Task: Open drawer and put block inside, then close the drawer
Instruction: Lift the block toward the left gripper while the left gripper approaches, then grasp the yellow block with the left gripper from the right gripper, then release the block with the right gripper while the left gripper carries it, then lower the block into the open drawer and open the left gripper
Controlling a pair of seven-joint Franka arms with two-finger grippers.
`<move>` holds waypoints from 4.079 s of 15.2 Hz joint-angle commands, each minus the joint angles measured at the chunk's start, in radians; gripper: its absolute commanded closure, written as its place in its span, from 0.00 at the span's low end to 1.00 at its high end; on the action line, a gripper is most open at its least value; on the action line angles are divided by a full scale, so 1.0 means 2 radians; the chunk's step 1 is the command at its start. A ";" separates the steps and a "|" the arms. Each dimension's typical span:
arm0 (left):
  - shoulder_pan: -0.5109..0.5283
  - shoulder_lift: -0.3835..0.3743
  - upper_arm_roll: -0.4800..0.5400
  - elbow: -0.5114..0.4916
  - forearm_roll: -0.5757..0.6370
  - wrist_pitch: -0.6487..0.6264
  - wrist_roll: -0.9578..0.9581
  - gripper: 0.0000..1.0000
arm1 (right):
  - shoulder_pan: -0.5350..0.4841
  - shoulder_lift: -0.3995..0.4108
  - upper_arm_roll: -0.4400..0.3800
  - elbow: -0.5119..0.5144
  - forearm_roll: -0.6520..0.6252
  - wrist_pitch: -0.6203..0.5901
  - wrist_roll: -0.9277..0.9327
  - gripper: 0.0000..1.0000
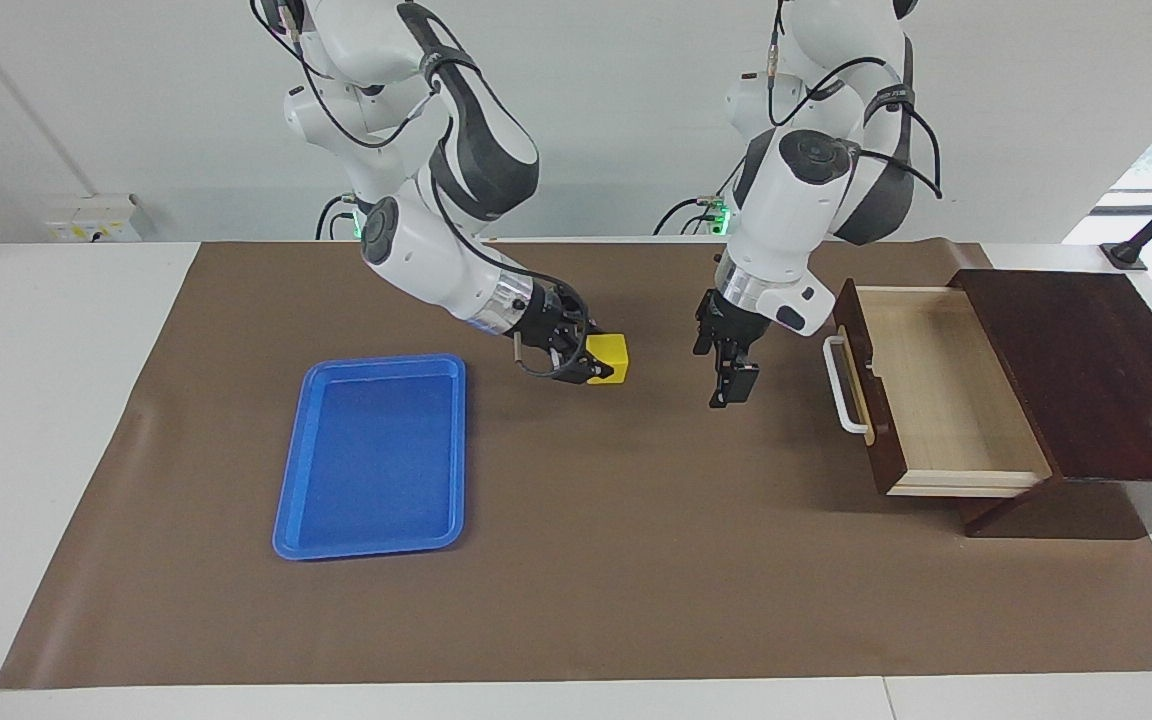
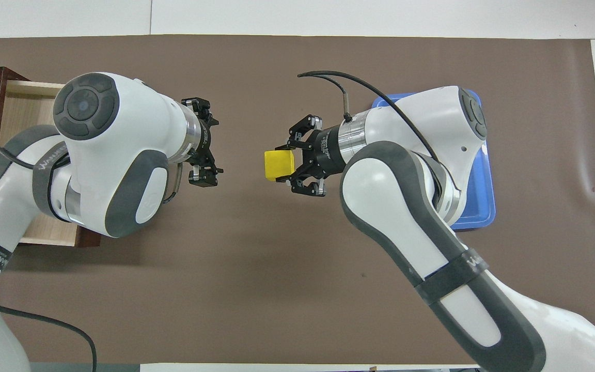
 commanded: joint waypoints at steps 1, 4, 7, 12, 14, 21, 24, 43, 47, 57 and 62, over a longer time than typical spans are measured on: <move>-0.020 0.005 0.002 -0.004 -0.014 0.019 -0.006 0.00 | 0.016 0.001 -0.001 -0.002 0.008 0.020 0.016 1.00; -0.030 0.001 0.001 -0.014 -0.021 0.015 -0.007 0.00 | 0.025 0.001 -0.001 -0.005 0.015 0.026 0.020 1.00; -0.040 -0.002 0.001 -0.016 -0.023 -0.004 -0.007 0.00 | 0.024 0.001 0.000 -0.005 0.016 0.025 0.020 1.00; -0.044 -0.004 0.001 -0.016 -0.023 -0.021 -0.007 0.00 | 0.022 0.001 0.000 -0.004 0.023 0.025 0.019 1.00; -0.050 -0.004 0.001 -0.016 -0.024 -0.021 -0.008 0.00 | 0.021 0.001 0.000 -0.004 0.026 0.025 0.019 1.00; -0.056 -0.005 0.001 -0.017 -0.028 -0.018 -0.025 0.24 | 0.018 0.002 0.000 -0.003 0.027 0.023 0.018 1.00; -0.062 -0.007 0.001 -0.019 -0.028 -0.015 -0.027 0.45 | 0.018 0.002 0.000 -0.003 0.027 0.022 0.018 1.00; 0.016 -0.030 0.007 0.011 -0.024 -0.107 0.070 1.00 | 0.012 0.001 -0.006 -0.001 0.034 0.019 0.023 0.00; 0.155 -0.070 0.007 0.018 -0.022 -0.152 0.209 1.00 | -0.034 -0.016 -0.008 -0.001 -0.038 -0.023 -0.048 0.00; 0.238 -0.079 0.008 -0.079 0.041 -0.084 0.329 1.00 | -0.134 -0.063 -0.009 0.001 -0.328 -0.190 -0.528 0.00; 0.263 -0.078 0.008 -0.128 0.053 -0.019 0.338 0.90 | -0.186 -0.098 -0.009 0.003 -0.421 -0.195 -0.759 0.00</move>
